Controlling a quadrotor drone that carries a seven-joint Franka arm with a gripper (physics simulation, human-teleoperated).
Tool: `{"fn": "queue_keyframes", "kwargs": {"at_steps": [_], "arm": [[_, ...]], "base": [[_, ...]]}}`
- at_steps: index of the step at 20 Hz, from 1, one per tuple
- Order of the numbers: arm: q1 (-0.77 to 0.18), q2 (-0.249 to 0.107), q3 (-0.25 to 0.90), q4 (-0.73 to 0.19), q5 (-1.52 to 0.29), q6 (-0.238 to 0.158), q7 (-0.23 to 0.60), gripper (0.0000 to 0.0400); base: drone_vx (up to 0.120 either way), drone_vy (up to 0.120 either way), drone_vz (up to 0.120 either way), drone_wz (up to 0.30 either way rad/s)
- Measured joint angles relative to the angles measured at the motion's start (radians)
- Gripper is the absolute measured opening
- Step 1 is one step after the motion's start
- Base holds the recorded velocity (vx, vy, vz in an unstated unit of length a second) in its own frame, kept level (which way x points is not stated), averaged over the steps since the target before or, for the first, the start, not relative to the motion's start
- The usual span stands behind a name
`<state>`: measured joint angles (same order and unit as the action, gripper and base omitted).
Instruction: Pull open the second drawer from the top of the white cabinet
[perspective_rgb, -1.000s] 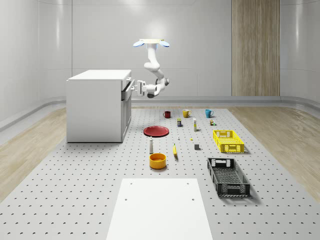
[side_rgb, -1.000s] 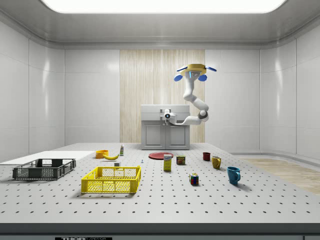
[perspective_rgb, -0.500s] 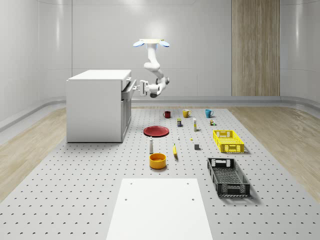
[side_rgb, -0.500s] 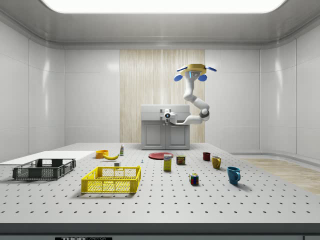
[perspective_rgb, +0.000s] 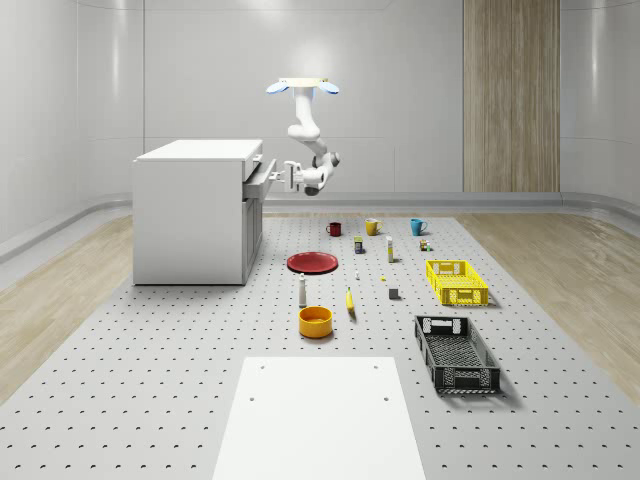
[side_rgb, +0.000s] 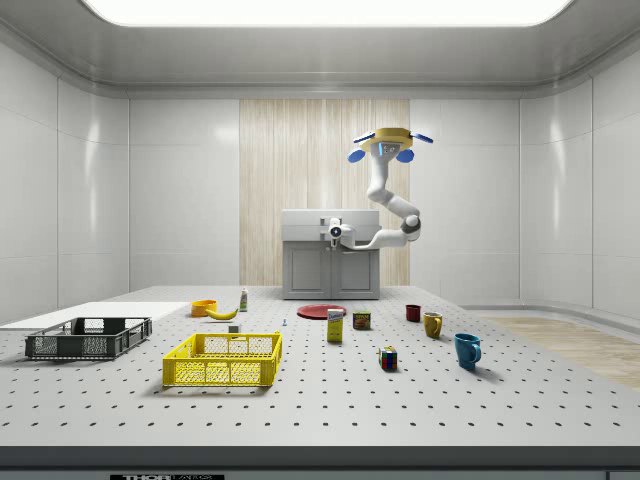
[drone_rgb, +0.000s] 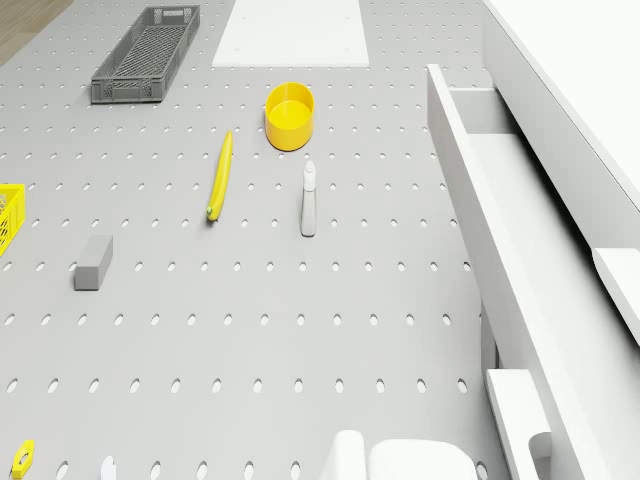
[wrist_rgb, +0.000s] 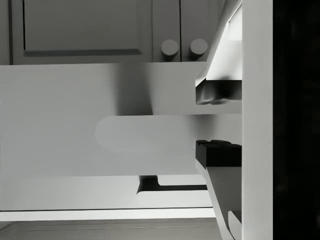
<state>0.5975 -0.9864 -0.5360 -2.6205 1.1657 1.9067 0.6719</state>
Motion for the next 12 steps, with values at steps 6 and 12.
{"fn": "queue_keyframes", "kwargs": {"at_steps": [6,12], "arm": [[-0.009,-0.011,-0.046,0.008,-0.044,-0.033,-0.003,0.0131],[-0.006,-0.018,-0.066,0.011,-0.064,-0.040,-0.002,0.0262]], "base": [[0.000,0.000,0.000,0.000],[0.000,0.000,0.000,0.000]]}}
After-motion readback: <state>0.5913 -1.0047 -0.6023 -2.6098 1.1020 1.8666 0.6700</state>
